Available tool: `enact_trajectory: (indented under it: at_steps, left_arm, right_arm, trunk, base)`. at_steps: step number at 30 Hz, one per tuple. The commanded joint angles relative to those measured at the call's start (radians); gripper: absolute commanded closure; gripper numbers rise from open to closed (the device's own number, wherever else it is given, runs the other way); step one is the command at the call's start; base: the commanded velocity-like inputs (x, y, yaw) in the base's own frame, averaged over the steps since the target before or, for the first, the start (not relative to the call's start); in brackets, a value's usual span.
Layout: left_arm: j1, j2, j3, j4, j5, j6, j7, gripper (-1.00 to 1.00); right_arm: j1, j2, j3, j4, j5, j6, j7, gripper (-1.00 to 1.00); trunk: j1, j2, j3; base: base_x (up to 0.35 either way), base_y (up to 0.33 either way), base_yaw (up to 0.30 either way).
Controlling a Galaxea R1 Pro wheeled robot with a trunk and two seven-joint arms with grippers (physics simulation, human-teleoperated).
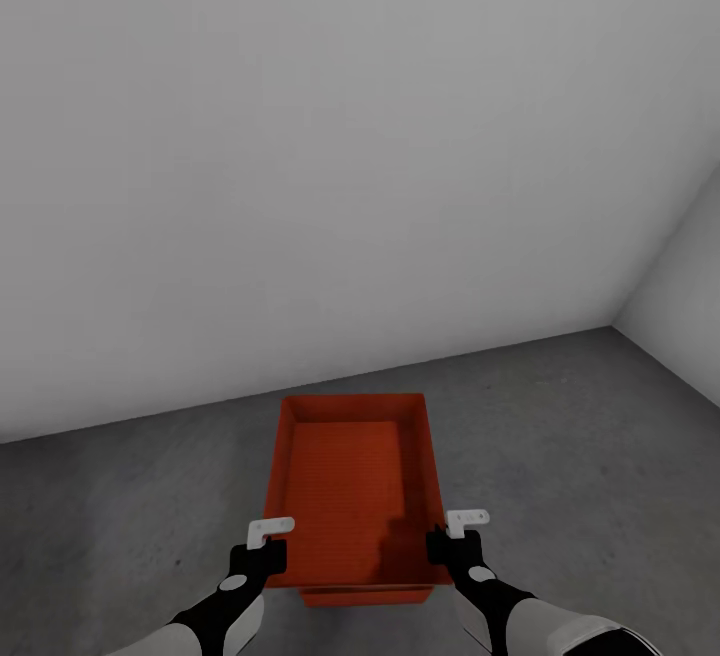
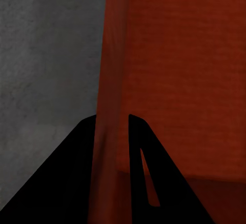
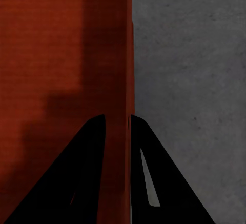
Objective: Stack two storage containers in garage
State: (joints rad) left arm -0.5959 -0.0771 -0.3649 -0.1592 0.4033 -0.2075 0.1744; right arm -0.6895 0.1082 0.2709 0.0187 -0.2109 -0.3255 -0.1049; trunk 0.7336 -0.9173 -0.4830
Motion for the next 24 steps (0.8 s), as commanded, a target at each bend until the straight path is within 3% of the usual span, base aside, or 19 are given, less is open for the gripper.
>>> enact_trajectory:
  at_steps: [1, 24]
  left_arm:
    - [-0.001, 0.010, 0.057, -0.002, 0.014, -0.003, 0.011, 1.00]
    - [-0.001, 0.010, 0.057, -0.002, 0.014, -0.003, 0.011, 1.00]
  right_arm:
    - [-0.001, 0.001, -0.073, 0.000, 0.012, -0.001, 0.002, 1.00]
    - [-0.001, 0.000, -0.073, 0.000, 0.012, -0.001, 0.002, 1.00]
  trunk:
    - [0.000, -0.001, -0.001]
    - [0.000, -0.001, -0.001]
  base:
    - [0.000, 0.000, 0.000]
    - [0.000, 0.000, 0.049]
